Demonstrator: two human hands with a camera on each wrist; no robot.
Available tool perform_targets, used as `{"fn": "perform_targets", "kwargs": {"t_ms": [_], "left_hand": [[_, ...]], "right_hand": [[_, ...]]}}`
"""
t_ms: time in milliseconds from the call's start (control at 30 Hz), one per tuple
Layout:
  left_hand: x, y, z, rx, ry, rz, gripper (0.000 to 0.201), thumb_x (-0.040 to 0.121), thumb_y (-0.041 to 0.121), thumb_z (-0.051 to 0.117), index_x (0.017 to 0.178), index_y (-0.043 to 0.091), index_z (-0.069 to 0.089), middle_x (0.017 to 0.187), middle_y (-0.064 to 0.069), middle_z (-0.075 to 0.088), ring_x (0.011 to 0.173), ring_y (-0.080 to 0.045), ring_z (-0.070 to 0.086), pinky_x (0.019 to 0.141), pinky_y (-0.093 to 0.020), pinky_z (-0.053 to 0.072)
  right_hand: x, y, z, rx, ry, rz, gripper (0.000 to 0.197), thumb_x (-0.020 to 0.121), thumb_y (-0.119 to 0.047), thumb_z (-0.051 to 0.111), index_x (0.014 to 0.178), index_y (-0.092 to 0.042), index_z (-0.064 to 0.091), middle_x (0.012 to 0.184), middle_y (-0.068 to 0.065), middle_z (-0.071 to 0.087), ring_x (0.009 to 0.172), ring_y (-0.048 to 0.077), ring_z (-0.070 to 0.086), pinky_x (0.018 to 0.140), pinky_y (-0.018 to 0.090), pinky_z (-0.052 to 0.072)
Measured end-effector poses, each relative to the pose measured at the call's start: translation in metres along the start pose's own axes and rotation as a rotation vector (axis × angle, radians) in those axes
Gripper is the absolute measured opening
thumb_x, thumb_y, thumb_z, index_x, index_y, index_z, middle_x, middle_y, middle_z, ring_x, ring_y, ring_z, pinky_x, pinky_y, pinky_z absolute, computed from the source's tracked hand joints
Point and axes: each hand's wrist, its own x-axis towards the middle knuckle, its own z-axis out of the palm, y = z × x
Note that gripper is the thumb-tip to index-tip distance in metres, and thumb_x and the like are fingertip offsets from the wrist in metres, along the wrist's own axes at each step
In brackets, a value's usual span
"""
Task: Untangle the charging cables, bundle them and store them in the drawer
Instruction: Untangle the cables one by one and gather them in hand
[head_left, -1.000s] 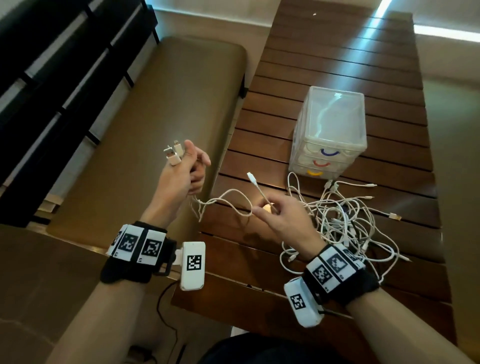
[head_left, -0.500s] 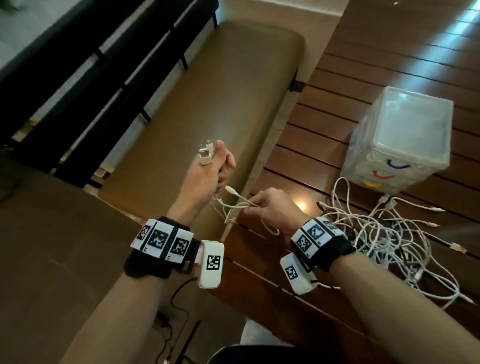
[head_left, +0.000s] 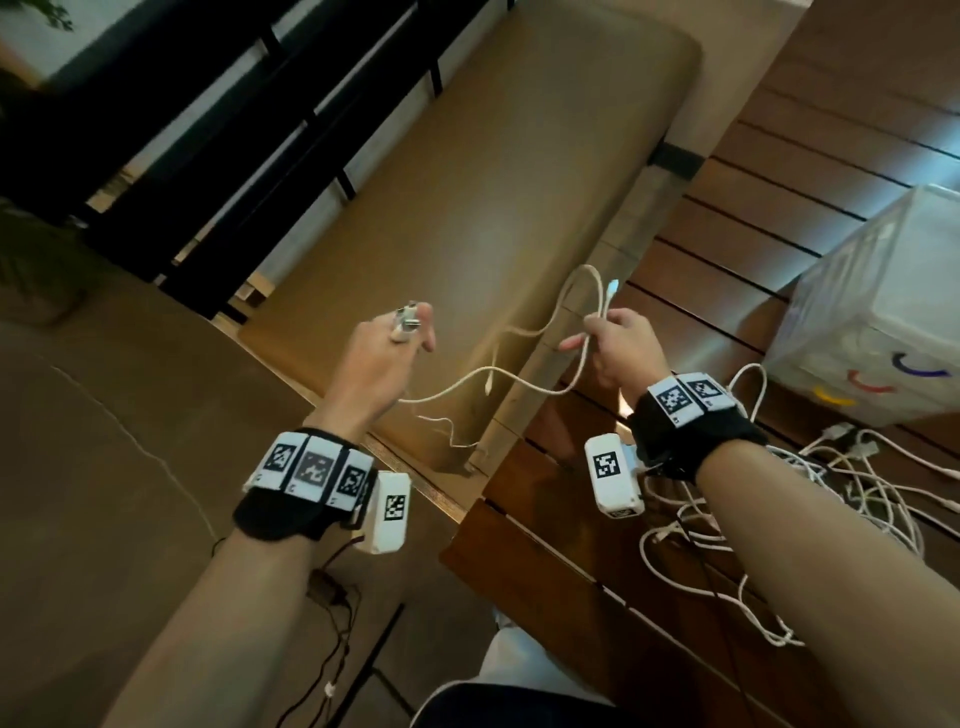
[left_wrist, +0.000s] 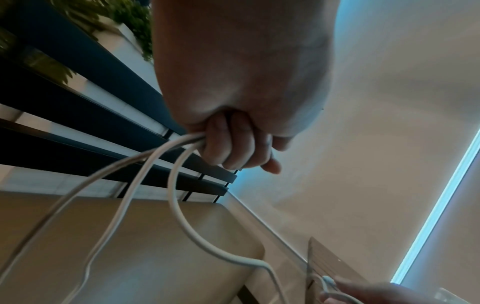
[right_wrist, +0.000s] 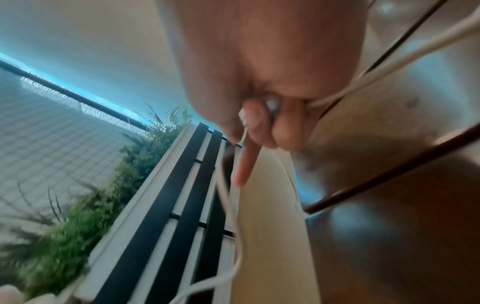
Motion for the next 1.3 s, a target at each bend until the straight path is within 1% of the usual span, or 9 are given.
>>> {"fn": "perform_targets", "kwargs": {"t_ms": [133, 267, 433, 700, 867, 933, 1067, 1167, 1300], "left_hand": [[0.004, -0.009, -0.006, -0.019, 0.019, -0.013, 0.056, 0.1, 0.059, 0.03, 0.073, 0.019, 0.058, 0.059, 0.004, 0.045, 0.056, -0.013, 0.04, 0.055, -0.028, 0.032], [0.016, 0.005, 0.016, -0.12, -0.025, 0.009, 0.055, 0.099, 0.06, 0.031, 0.072, 0.022, 0.059, 0.058, 0.008, 0.043, 0.051, -0.008, 0.036, 0.051, -0.026, 0.029], [0.025, 0.036, 0.063, -0.315, -0.208, 0.011, 0.06, 0.099, 0.061, 0.033, 0.077, 0.013, 0.064, 0.053, 0.008, 0.041, 0.045, -0.008, 0.035, 0.046, -0.024, 0.028], [0.002, 0.114, 0.152, -0.481, -0.415, -0.069, 0.059, 0.103, 0.053, 0.031, 0.104, 0.012, 0.074, 0.056, 0.007, 0.051, 0.042, -0.002, 0.042, 0.042, -0.016, 0.033], [-0.018, 0.138, 0.184, -0.501, -0.584, -0.034, 0.069, 0.093, 0.067, 0.027, 0.106, 0.02, 0.075, 0.081, -0.023, 0.067, 0.058, -0.019, 0.061, 0.053, -0.028, 0.051], [-0.024, 0.144, 0.191, -0.582, -0.614, -0.068, 0.068, 0.094, 0.065, 0.03, 0.104, 0.015, 0.075, 0.085, -0.017, 0.071, 0.056, -0.018, 0.06, 0.05, -0.027, 0.051], [-0.029, 0.146, 0.2, -0.63, -0.582, -0.1, 0.06, 0.09, 0.064, 0.043, 0.098, 0.015, 0.077, 0.088, -0.008, 0.07, 0.077, -0.033, 0.058, 0.057, -0.033, 0.047], [-0.029, 0.15, 0.201, -0.659, -0.591, -0.146, 0.061, 0.087, 0.06, 0.05, 0.107, 0.007, 0.074, 0.087, -0.005, 0.066, 0.074, -0.022, 0.061, 0.055, -0.03, 0.045], [-0.028, 0.152, 0.2, -0.727, -0.625, -0.245, 0.069, 0.086, 0.061, 0.048, 0.113, 0.002, 0.071, 0.09, -0.005, 0.066, 0.072, -0.011, 0.065, 0.054, -0.021, 0.048]], "right_hand": [[0.002, -0.004, 0.006, -0.288, -0.077, -0.09, 0.032, 0.105, -0.041, 0.041, 0.115, -0.015, 0.058, 0.085, 0.01, 0.077, 0.033, 0.005, 0.041, 0.034, 0.018, 0.03], [-0.007, -0.002, 0.006, -0.376, 0.02, -0.197, 0.028, 0.104, -0.033, 0.046, 0.11, -0.015, 0.066, 0.071, 0.001, 0.072, 0.041, -0.003, 0.051, 0.052, 0.02, 0.036], [-0.049, -0.003, -0.02, -0.267, 0.032, -0.279, 0.019, 0.102, -0.022, 0.051, 0.096, -0.025, 0.069, 0.057, -0.006, 0.058, 0.042, 0.0, 0.047, 0.044, 0.013, 0.035], [-0.123, 0.022, -0.065, -0.116, 0.139, -0.479, 0.033, 0.099, -0.012, 0.059, 0.131, -0.02, 0.065, 0.066, -0.028, 0.064, 0.058, 0.001, 0.056, 0.061, 0.019, 0.044], [-0.147, 0.042, -0.086, 0.045, 0.19, -0.482, 0.038, 0.099, -0.008, 0.058, 0.134, -0.022, 0.062, 0.077, -0.013, 0.067, 0.065, 0.012, 0.06, 0.063, 0.023, 0.049], [-0.151, 0.045, -0.092, 0.102, 0.17, -0.472, 0.039, 0.099, -0.004, 0.055, 0.134, -0.021, 0.062, 0.075, -0.016, 0.063, 0.064, 0.009, 0.057, 0.059, 0.017, 0.046], [-0.155, 0.048, -0.096, 0.127, 0.127, -0.49, 0.028, 0.1, -0.003, 0.054, 0.121, -0.012, 0.07, 0.072, -0.022, 0.061, 0.061, 0.001, 0.053, 0.057, 0.013, 0.042], [-0.154, 0.05, -0.098, 0.16, 0.097, -0.497, 0.025, 0.1, -0.004, 0.054, 0.113, -0.016, 0.072, 0.076, -0.015, 0.063, 0.062, 0.004, 0.055, 0.057, 0.013, 0.043], [-0.151, 0.049, -0.101, 0.138, 0.067, -0.495, 0.029, 0.099, -0.003, 0.055, 0.12, -0.015, 0.071, 0.083, -0.007, 0.063, 0.067, 0.008, 0.055, 0.061, 0.018, 0.046]]}}
